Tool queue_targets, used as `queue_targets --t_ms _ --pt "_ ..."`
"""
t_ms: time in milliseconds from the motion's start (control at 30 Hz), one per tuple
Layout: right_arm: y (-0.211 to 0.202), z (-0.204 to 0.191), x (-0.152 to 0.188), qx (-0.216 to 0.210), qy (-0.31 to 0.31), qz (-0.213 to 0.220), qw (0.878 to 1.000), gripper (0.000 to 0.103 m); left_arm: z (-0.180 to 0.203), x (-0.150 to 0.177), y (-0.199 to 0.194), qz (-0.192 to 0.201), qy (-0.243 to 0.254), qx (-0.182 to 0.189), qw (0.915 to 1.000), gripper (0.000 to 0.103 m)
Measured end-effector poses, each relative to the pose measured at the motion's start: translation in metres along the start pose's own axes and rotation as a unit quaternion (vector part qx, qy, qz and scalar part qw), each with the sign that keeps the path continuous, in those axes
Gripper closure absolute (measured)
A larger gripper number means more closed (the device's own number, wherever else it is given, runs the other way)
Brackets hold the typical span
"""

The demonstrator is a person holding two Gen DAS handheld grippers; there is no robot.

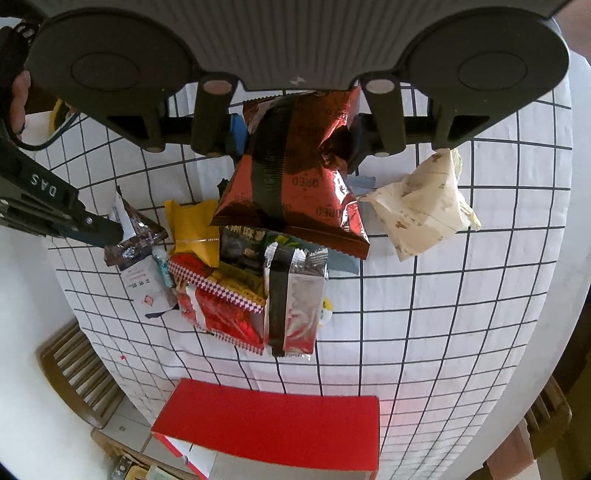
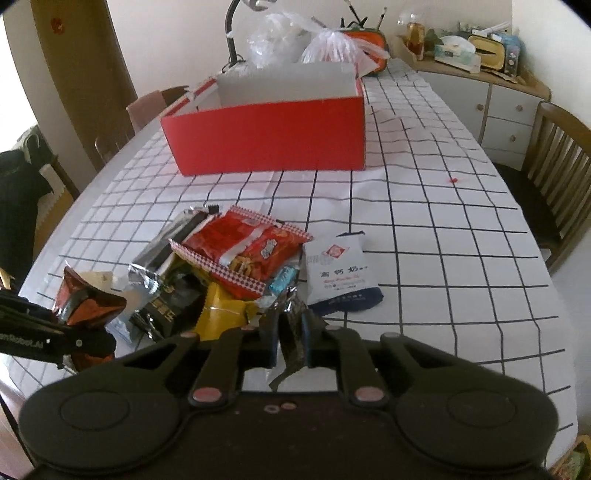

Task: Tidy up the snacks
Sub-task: 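Carry both snacks over the red box and open both grippers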

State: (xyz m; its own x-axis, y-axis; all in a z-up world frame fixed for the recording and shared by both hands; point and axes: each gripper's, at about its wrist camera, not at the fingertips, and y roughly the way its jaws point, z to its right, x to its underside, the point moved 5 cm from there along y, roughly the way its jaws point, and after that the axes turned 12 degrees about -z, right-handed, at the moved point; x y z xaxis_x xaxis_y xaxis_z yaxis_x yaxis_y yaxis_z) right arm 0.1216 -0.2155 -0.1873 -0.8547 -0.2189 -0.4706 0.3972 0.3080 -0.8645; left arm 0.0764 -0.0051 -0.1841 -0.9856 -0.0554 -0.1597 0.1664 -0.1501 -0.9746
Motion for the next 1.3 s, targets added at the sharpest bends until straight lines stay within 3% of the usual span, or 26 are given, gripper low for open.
queue_targets --t_ms 233,600,967,1300 --pt "-0.026 -0.001 -0.01 -0.004 0.004 0.029 1.0 0.093 0.001 -0.005 -0.012 0.01 -0.003 -0.001 0.9999 0.053" --pt "-0.056 -0.002 -0.052 -0.01 -0.008 0.078 0.997 0.093 0.014 -0.036 -0.055 0.064 0.003 0.007 0.9979 0.053" --pt "-0.059 0.006 -0.122 -0.012 -0.033 0.113 0.993 0.095 0.037 -0.103 -0.094 0.12 0.018 0.005 0.9926 0.053" --pt "-0.033 0.018 -0.194 -0.002 -0.054 0.124 0.991 0.096 0.046 -0.185 -0.097 0.139 0.006 -0.005 0.9903 0.053"
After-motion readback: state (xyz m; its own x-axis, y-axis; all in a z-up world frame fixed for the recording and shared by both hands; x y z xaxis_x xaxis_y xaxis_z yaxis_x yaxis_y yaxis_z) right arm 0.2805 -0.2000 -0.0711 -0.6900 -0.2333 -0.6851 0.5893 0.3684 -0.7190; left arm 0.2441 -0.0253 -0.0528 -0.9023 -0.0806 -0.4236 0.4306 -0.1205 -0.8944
